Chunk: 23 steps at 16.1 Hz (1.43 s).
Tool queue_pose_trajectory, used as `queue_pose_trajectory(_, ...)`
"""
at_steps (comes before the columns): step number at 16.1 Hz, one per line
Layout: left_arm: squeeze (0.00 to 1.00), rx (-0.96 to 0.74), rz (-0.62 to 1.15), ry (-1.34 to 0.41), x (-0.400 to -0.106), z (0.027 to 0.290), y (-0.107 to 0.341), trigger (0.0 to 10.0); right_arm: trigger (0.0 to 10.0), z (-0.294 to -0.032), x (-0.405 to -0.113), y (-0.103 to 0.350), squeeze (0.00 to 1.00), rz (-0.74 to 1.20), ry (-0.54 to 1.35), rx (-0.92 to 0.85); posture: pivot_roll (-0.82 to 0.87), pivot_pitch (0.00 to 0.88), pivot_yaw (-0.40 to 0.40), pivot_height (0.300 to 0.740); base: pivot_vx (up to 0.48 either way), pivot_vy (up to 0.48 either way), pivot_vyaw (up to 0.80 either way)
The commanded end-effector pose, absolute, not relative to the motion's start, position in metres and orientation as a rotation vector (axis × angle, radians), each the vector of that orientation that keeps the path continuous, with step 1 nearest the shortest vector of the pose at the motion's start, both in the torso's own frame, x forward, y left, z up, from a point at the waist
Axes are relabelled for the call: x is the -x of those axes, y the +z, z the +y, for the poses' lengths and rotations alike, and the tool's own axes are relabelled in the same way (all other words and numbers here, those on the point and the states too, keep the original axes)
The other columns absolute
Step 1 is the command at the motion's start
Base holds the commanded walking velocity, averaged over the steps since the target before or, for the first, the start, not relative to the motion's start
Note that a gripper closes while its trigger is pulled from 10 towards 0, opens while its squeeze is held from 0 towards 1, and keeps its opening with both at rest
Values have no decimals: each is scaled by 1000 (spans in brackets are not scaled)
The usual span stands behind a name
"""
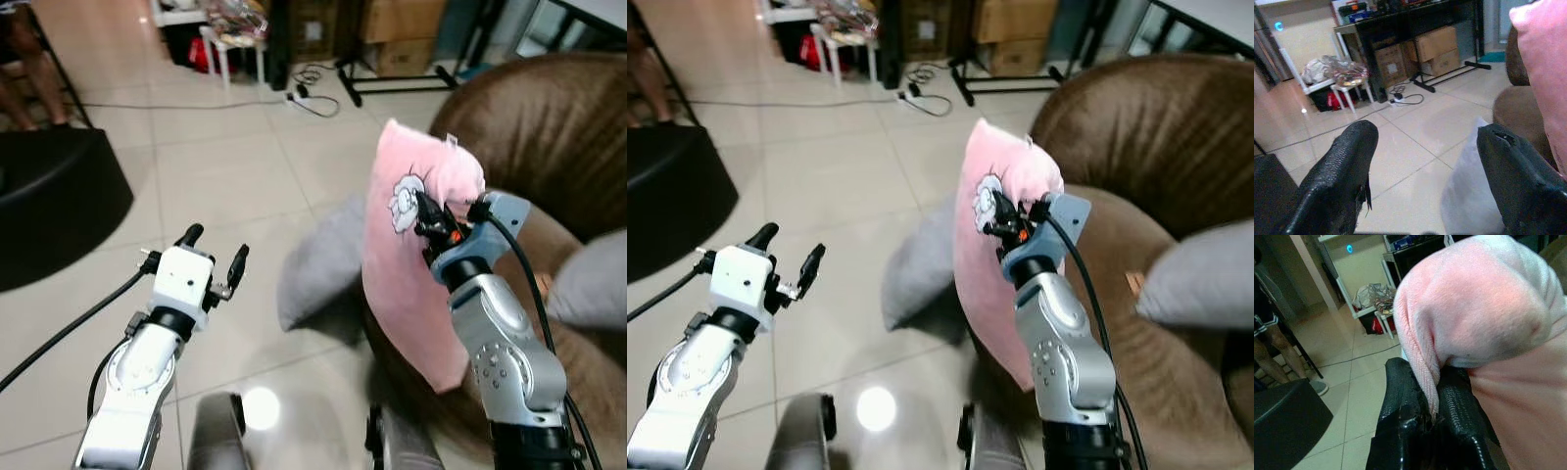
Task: Move the pillow to the sofa from floor
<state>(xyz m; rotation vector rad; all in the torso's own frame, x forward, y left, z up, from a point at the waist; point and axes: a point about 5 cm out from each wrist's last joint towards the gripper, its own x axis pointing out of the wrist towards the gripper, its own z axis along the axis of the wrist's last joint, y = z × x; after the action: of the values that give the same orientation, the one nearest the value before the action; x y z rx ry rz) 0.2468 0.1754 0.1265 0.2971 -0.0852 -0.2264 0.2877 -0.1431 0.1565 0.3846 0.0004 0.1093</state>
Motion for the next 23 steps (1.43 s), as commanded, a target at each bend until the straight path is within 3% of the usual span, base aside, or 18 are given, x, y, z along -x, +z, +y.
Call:
queue_pose_trajectory(1,0,-303,-86,-222,-247,175,126,10000,10000,-148,-289,160,0,-20,89,-362,21,0,-59,665,0,0,0)
queue_pose_trajectory(10,0,-306,-86,-226,-250,174,126,10000,10000,-154,-289,154,0,3,51,-369,17,0,-53,740,0,0,0)
queue_pose_trajectory(23,0,-315,-84,-254,-251,172,124,10000,10000,-157,-284,147,0,20,19,-380,9,0,-37,740,0,0,0)
